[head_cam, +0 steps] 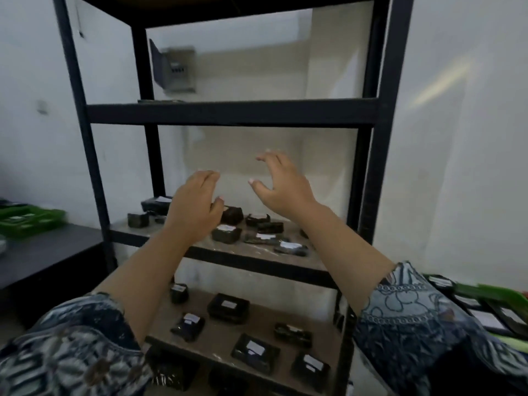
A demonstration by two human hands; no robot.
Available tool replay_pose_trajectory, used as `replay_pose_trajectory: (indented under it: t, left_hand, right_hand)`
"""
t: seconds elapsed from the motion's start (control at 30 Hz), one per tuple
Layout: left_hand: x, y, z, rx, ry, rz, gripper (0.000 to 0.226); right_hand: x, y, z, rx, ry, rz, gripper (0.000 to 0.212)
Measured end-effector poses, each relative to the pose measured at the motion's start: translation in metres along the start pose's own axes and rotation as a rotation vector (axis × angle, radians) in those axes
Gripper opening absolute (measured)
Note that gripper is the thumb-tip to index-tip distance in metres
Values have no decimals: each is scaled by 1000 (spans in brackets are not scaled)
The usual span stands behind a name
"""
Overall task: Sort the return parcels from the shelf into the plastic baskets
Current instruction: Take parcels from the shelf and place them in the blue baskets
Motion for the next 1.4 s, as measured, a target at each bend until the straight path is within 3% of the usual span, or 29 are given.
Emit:
replay_pose_trajectory:
  t: [0.37, 0.87, 1.17, 1.4]
  left_hand:
    - [153, 76, -2, -85, 96, 69, 51]
    - [359, 128, -6, -168, 39, 132, 48]
    - [463, 162, -13, -100, -80, 132, 49]
    - [492, 173, -11, -18, -132, 218, 70]
  right_hand:
    - [71, 142, 42, -235, -38, -119, 49]
    - [159, 280, 128, -243, -237, -42, 47]
    - [216, 367, 171, -106, -369, 95, 50]
    - [241, 440, 198, 57, -397, 197, 56]
Point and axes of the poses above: each hand's wrist, its own y-axis towards the middle knuckle, its own z-axis out of the palm, x = y × z, the point moved 1 cm from there along y, towards the middle knuckle, and after that the axes turned 15 degrees about z, right-handed, at the moved point
